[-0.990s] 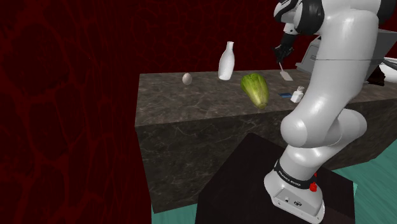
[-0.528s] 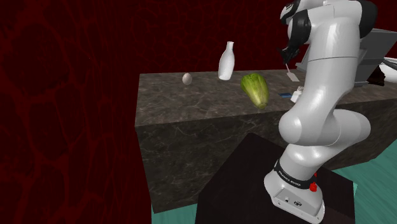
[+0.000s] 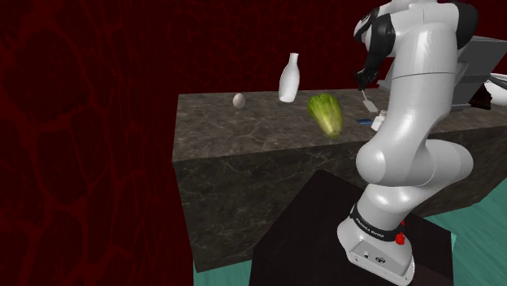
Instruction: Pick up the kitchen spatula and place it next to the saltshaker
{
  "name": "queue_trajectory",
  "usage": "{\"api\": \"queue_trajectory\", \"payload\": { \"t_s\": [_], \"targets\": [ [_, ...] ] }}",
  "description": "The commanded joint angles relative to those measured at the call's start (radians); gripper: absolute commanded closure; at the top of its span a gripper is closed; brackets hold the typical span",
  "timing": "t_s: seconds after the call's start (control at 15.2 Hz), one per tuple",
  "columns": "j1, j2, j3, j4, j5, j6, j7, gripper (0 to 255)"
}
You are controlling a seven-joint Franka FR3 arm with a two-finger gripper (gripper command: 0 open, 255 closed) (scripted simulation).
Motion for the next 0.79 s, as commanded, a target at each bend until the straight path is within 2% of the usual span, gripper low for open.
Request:
{"api": "queue_trajectory", "payload": {
  "t_s": [0.0, 0.73],
  "targets": [
    [0.001, 0.006, 0.002, -0.018, 0.004, 0.023, -0.004, 255],
    [0.002, 0.044, 0.018, -0.111, 0.032, 0.149, -0.027, 255]
  ]
}}
